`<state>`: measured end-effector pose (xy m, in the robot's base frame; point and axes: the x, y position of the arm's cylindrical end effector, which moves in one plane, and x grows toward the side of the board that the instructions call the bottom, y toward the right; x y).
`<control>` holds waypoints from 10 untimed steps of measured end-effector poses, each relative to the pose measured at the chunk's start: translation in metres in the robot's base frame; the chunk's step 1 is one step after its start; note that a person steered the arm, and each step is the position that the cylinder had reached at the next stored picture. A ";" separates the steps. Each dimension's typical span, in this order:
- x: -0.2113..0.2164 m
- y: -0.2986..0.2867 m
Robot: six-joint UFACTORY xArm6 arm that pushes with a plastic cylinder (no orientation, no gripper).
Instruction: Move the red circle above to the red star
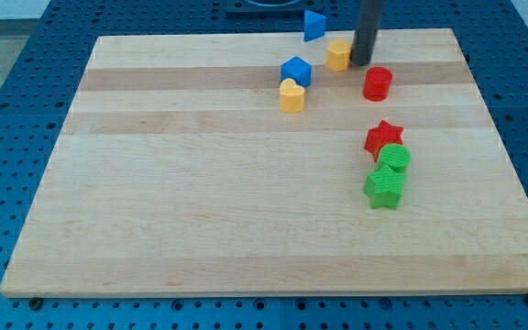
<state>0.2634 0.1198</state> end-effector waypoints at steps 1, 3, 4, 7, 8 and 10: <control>-0.002 -0.030; 0.002 -0.003; 0.022 0.006; 0.035 0.018; 0.055 0.052; 0.079 0.033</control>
<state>0.3422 0.1533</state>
